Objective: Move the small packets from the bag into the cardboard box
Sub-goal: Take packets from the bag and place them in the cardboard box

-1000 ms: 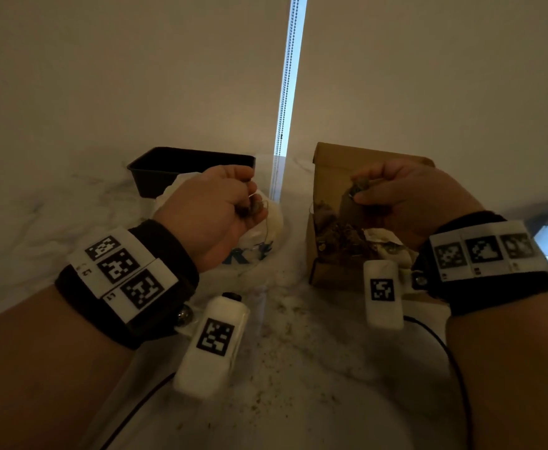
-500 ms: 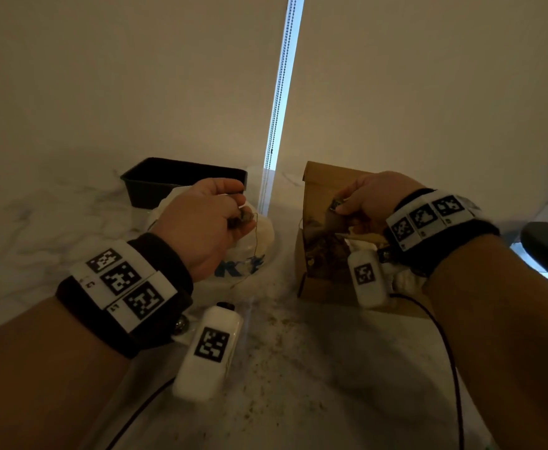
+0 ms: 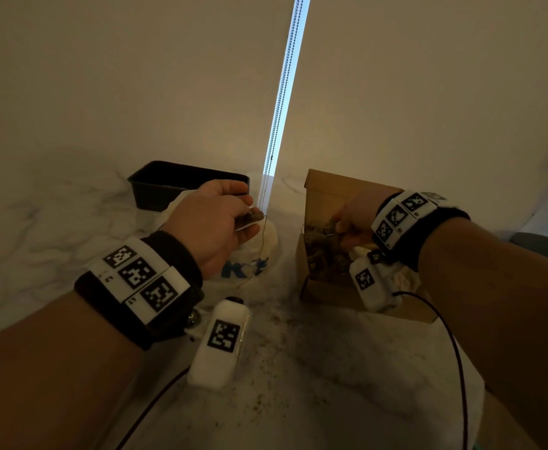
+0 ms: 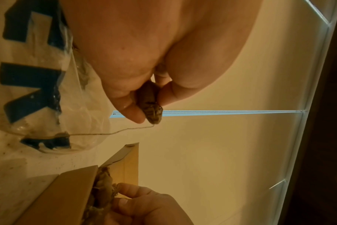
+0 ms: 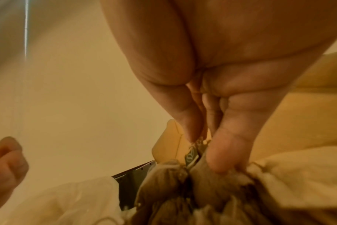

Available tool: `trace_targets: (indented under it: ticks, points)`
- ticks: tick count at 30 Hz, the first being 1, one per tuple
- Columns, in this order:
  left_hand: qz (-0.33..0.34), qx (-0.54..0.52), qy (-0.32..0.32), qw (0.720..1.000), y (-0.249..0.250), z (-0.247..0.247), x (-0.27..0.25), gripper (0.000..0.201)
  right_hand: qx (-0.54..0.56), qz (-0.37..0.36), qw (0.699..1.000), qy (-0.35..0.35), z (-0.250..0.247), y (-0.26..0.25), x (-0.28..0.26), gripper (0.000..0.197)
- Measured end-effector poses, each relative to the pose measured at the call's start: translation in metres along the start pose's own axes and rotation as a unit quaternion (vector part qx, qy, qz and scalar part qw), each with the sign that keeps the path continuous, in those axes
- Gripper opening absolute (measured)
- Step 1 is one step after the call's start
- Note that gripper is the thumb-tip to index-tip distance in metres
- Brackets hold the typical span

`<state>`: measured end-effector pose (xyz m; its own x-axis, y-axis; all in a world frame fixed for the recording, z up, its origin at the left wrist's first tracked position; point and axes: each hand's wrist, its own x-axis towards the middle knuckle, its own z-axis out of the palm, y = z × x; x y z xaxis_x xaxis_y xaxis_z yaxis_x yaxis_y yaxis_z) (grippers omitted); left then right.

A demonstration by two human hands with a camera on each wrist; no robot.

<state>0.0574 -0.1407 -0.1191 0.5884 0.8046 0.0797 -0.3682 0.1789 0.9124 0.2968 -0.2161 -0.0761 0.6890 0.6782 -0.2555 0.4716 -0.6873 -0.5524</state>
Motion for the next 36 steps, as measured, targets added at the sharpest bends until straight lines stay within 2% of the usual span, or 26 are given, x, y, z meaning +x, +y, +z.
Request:
trace_targets:
  ticks: [5,7,9,12,15,22,25,28,30,33,36]
  points:
    - [-0.003,0.003,-0.006,1.000,0.001,0.000,-0.003,0.025,-0.021,0.006,0.999,0.026,-0.004,-0.012,-0.016,0.031]
    - [-0.006,-0.004,-0.008,1.000,0.003,0.000,-0.003,0.023,0.044,0.015,0.998,0.049,-0.010,-0.021,-0.023,0.028]
    - [-0.007,-0.020,-0.011,1.000,0.004,0.000,-0.003,0.020,0.108,-0.015,0.992,0.064,-0.015,-0.030,-0.037,0.021]
    - [-0.012,-0.060,-0.018,0.998,0.009,-0.001,-0.004,0.015,0.217,-0.113,0.967,0.066,-0.007,-0.041,-0.064,0.010]
    - [-0.029,-0.084,-0.024,0.996,0.013,-0.002,-0.005,0.011,0.308,-0.203,0.929,0.017,0.015,-0.049,-0.080,0.010]
    - [-0.050,-0.026,-0.040,0.998,0.011,-0.006,-0.003,0.015,0.419,-0.275,0.862,-0.077,0.061,-0.044,-0.075,0.033]
    - [-0.053,-0.001,-0.046,0.998,0.008,-0.007,-0.002,0.020,0.412,-0.327,0.843,-0.113,0.071,-0.031,-0.073,0.043]
    - [-0.068,0.032,-0.051,0.996,0.006,-0.007,-0.002,0.021,0.296,-0.413,0.860,-0.039,0.071,-0.025,-0.075,0.047]
    - [-0.074,0.054,-0.052,0.994,0.004,-0.004,-0.003,0.019,0.246,-0.434,0.866,0.012,0.070,-0.025,-0.079,0.037]
    - [-0.074,0.088,-0.046,0.992,0.003,0.002,-0.007,0.019,0.262,-0.437,0.859,0.043,0.071,-0.027,-0.084,0.021]
    - [-0.102,0.091,-0.056,0.989,0.004,0.005,-0.009,0.046,0.315,-0.413,0.852,0.063,0.072,-0.027,-0.084,0.006]
